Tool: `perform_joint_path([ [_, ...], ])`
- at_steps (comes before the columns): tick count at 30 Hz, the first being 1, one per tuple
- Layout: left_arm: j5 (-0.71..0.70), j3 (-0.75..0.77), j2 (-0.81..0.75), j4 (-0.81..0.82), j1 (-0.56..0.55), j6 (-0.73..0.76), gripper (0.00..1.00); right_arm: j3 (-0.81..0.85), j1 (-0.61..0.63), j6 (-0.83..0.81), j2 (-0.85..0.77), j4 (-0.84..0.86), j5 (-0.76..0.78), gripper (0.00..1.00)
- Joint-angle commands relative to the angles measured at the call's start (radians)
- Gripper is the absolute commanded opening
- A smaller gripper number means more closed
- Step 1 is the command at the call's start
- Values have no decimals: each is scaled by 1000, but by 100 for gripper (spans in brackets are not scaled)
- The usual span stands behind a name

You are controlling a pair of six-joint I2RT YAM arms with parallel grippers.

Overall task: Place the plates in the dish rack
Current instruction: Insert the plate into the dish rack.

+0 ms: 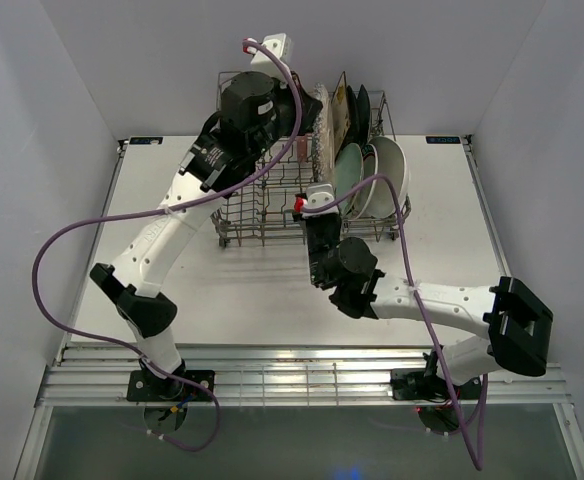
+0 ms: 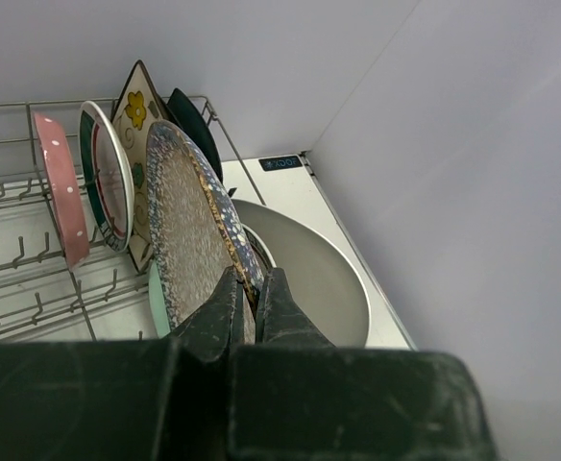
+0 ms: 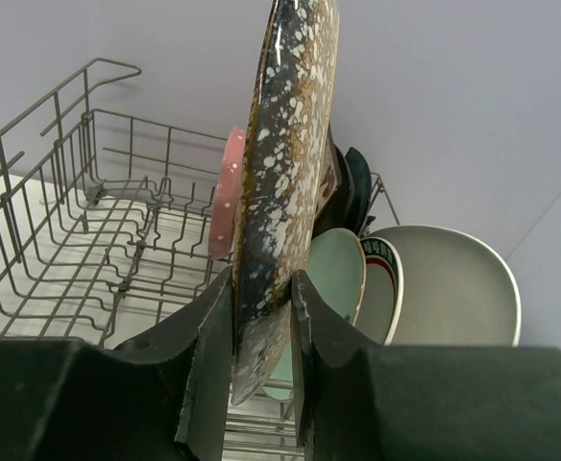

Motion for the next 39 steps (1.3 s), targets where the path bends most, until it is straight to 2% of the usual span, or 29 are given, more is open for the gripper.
perform_joint_path([
  [1, -21, 47, 19, 109, 30, 194, 0, 25, -13, 188, -100, 33, -113, 8],
  [3, -21, 49, 32, 110, 30, 195, 0, 16, -43, 263, -107, -27, -127, 8],
  [19, -36, 90, 154, 110, 30, 206, 0, -70, -194, 524, -164, -226, -253, 8],
  [39, -87, 55, 212, 138, 36, 206, 0, -110, -333, 656, -135, -303, -405, 8],
])
